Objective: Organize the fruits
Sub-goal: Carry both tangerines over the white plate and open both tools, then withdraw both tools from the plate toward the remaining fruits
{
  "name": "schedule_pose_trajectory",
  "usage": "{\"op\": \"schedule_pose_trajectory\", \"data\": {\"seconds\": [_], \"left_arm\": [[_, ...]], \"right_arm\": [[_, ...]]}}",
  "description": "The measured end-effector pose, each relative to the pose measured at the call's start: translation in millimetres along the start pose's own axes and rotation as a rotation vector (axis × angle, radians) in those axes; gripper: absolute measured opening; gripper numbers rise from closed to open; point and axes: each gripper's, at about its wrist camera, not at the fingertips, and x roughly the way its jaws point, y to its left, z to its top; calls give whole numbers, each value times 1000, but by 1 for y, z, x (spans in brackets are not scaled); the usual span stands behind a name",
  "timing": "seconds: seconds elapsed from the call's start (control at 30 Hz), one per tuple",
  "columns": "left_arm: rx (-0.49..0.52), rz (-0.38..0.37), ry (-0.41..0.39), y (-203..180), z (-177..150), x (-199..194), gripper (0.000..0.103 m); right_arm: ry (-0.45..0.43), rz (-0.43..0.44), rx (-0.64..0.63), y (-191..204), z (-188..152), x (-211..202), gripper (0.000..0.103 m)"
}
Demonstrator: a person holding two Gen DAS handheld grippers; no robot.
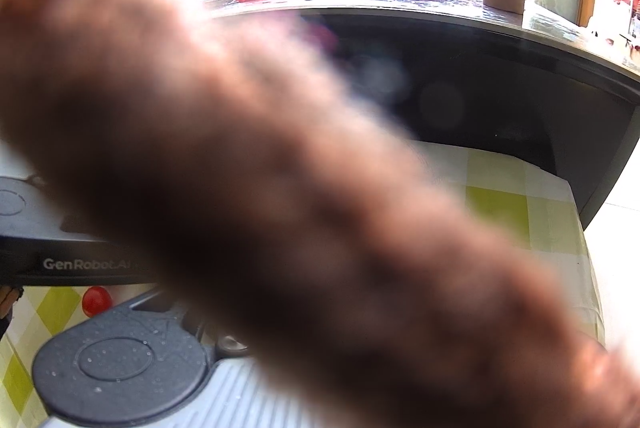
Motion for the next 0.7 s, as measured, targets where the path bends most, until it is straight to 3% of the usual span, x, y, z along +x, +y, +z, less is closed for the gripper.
{"op": "schedule_pose_trajectory", "data": {"seconds": [0.17, 0.37, 0.47, 0.6, 0.7], "left_arm": [[-6, 9, 1, 3, -2, -2, 52], [-29, 32, 1, 13, -4, -12, 61], [-49, 44, -1, 18, -6, -22, 62], [-72, 56, 0, 22, -13, -41, 72], [-86, 65, 16, 24, -23, -54, 72]], "right_arm": [[4, 5, 3, 1, -1, -2, 34], [3, 7, 3, 2, -1, -8, 34], [8, 14, 23, 3, -1, -13, 34], [16, 33, 39, 7, -2, -24, 34], [35, 52, 48, 13, -8, -31, 34]]}}
